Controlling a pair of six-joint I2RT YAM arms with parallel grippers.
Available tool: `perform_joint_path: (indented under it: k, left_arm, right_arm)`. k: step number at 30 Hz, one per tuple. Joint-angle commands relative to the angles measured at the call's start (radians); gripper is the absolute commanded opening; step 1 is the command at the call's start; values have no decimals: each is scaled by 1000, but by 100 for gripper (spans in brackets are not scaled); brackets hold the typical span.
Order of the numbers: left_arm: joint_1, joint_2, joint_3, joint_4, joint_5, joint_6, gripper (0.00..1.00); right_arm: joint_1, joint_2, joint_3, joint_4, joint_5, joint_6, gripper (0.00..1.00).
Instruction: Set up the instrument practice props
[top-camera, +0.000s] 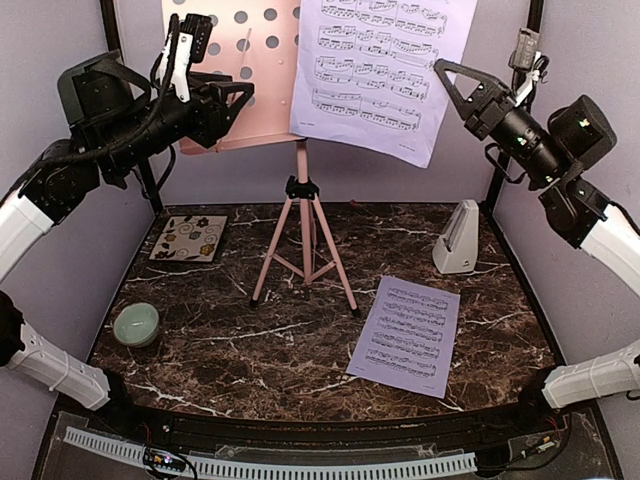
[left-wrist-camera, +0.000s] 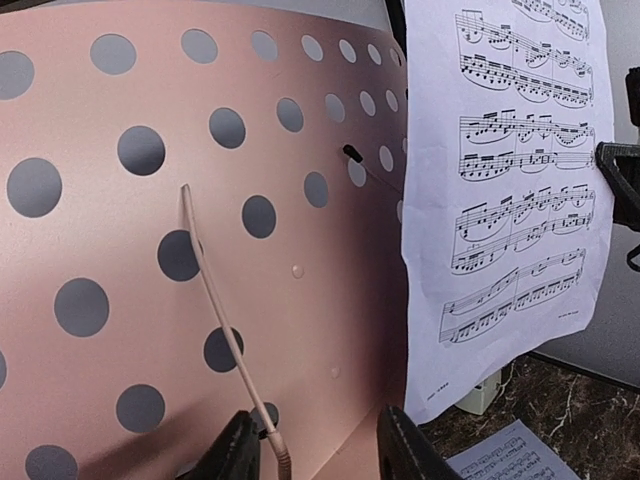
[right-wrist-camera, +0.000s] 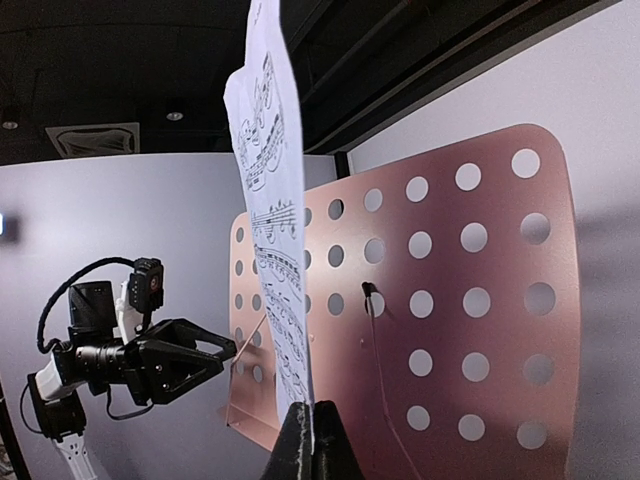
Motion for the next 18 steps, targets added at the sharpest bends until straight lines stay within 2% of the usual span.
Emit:
perform_joint_path:
  k: [1,8,13,18]
  left_arm:
    - [-5,10,32,60,-44,-21,41]
    - [-5,20,25,95,-95,-18,35]
    - [-5,-1,-10,153,-148,-19,27]
    - [-4,17,10,146,-153,-10,26]
  right_arm:
    - [14,34,51,68,30,22,0]
    - [22,74,79,76,41,19,0]
    - [25,91,83,83,45,13,0]
    - [27,115,107,85,46,14,0]
